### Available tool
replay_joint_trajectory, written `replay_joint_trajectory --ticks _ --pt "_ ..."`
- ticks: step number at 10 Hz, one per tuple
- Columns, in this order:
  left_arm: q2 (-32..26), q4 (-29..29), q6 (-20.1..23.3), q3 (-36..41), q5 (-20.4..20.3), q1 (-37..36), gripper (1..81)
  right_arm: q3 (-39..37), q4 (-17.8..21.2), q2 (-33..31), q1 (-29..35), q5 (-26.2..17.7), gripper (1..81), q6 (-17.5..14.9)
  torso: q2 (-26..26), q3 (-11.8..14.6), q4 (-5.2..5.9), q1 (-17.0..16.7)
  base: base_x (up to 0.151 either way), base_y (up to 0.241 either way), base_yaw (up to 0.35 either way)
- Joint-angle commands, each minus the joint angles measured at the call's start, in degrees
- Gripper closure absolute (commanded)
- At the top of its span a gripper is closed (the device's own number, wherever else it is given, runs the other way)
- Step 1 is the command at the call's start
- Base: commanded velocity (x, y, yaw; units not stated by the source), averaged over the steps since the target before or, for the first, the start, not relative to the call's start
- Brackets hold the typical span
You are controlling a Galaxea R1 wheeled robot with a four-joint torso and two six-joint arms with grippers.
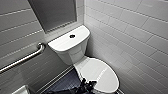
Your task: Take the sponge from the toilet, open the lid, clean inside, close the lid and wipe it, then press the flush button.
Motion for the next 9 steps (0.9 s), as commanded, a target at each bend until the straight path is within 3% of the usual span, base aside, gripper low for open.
replay_joint_trajectory --ticks 1,9 --pt "1.2 0.8 0.3 3.1 -4.5 -9.1 1.0 1.9 -1.1 -2.2 0.2 -3.8 81.1 0.1 0.0 0.0 0.0 0.0 0.0 0.0 0.0" --pt "-7.5 0.9 0.3 19.1 -8.0 -9.5 1.0 1.0 -0.7 -1.6 0.2 -3.2 81.1 0.4 0.0 0.0 0.0 0.0 0.0 0.0 0.0"
